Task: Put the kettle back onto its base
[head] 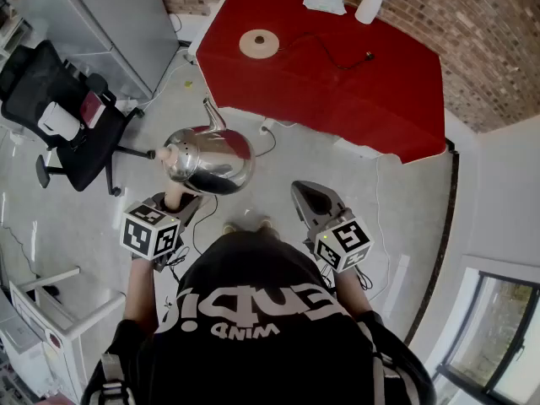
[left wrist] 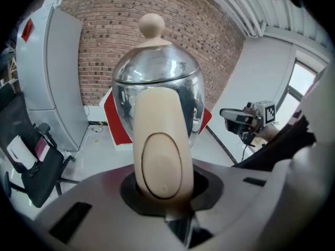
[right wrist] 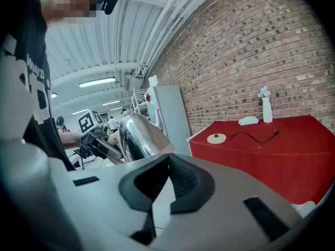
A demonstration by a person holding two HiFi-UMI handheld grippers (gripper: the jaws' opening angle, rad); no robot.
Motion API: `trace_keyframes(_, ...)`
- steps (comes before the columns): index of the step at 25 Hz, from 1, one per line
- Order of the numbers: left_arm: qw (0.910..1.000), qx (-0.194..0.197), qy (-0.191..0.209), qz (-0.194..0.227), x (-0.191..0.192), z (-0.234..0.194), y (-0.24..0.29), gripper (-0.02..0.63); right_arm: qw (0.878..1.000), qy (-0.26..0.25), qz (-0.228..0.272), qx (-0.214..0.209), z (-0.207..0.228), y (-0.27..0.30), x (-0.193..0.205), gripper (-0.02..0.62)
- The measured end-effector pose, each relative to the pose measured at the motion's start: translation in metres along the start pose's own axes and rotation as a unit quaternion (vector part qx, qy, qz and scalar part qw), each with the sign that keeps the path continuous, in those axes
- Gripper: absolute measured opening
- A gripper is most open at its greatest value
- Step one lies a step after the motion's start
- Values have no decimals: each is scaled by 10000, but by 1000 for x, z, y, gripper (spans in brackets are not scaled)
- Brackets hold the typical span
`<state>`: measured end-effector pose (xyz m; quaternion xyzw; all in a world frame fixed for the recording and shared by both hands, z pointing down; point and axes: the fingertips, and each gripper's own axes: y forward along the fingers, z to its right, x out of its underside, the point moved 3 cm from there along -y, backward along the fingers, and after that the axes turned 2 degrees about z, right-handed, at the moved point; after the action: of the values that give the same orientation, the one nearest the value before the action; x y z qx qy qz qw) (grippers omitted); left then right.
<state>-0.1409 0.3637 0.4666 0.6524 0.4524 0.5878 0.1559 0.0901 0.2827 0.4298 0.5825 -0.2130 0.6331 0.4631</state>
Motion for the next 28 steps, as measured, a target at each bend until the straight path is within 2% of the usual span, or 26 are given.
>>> trace_keyframes(4,9999,4,97,-59,-2,5,1,58,10000,38,3,18,4,-1,-1,23)
trace_keyframes(11,10000,89,-26,24,-6,8,5,58,10000,24,0,-9,9,-3,0,23)
trace_keyframes(19,10000,31,-85,18,-9,9,6,58,9997,-155,-18,190,17,-11,-4,23)
trace_keyframes(28,9999,14,-61,149,-29,20,27,58,9994,-126,-147,289,47,-28,-3,23)
